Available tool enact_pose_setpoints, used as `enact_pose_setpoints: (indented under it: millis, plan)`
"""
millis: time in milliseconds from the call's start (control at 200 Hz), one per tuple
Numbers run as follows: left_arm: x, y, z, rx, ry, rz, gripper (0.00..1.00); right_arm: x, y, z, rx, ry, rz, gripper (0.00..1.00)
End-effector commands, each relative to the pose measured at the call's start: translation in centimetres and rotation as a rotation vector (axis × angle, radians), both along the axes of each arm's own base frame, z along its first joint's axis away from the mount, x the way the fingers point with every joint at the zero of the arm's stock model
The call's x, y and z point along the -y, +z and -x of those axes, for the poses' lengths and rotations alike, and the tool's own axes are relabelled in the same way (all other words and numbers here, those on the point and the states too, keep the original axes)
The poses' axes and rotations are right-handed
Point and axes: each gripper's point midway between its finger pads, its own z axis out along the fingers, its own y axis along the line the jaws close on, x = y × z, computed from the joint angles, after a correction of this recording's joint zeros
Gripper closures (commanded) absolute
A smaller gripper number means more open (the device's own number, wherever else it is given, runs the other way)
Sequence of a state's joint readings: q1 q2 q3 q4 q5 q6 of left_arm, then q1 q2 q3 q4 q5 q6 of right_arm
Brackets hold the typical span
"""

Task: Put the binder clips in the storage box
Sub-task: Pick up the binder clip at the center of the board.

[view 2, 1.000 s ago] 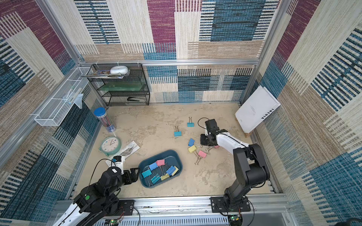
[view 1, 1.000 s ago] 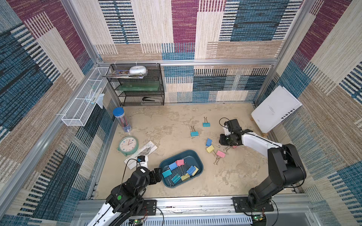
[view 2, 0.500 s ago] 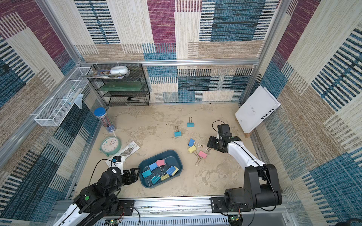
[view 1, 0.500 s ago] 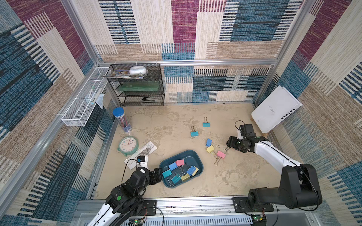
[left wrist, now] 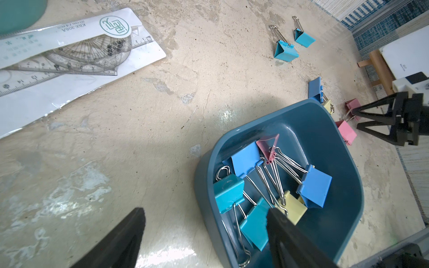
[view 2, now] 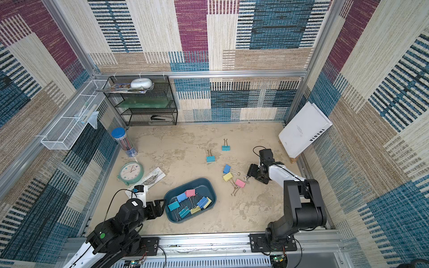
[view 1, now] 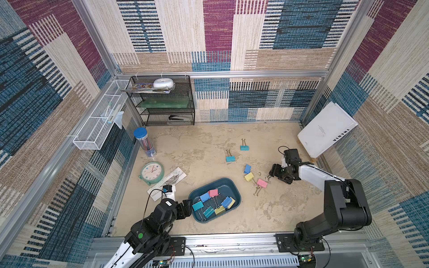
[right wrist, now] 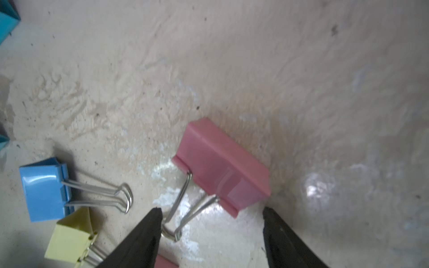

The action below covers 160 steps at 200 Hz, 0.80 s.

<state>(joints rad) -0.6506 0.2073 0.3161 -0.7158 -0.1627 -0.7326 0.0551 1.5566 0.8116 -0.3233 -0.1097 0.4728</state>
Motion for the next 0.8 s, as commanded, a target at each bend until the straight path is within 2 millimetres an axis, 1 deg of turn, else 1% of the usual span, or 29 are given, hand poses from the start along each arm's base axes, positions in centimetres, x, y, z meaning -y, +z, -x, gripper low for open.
enact_pose_setpoints:
  millis: [0,75,190,356,491,566,796]
  plan:
    - [0.0,0.2,-0.2,0.014,0.002,0.000,0.14,0.3,0.4,-2.2,0.030,0.007,0.012,0.27]
    - [0.0,0.2,-0.2,0.014,0.005,-0.001,0.14,0.1,0.0,-3.3,0.008,0.030,0.010,0.28]
    - [-0.1,0.1,-0.2,0.014,0.005,-0.002,0.14,0.1,-0.2,-4.3,-0.005,0.037,0.016,0.28]
    - [-0.1,0.2,-0.2,0.016,0.005,-0.002,0.14,0.6,-0.9,-4.2,-0.029,0.047,0.050,0.29]
    - [0.0,0.2,-0.2,0.016,0.003,-0.002,0.14,-0.1,-1.6,-4.4,-0.062,0.088,0.079,0.29]
    - [0.0,0.2,-0.2,0.015,0.003,-0.001,0.14,-0.2,-2.0,-4.2,-0.077,0.090,0.089,0.31]
    - [0.0,0.3,-0.2,0.021,0.001,0.001,0.14,0.1,-3.6,-2.8,-0.118,0.085,0.116,0.42]
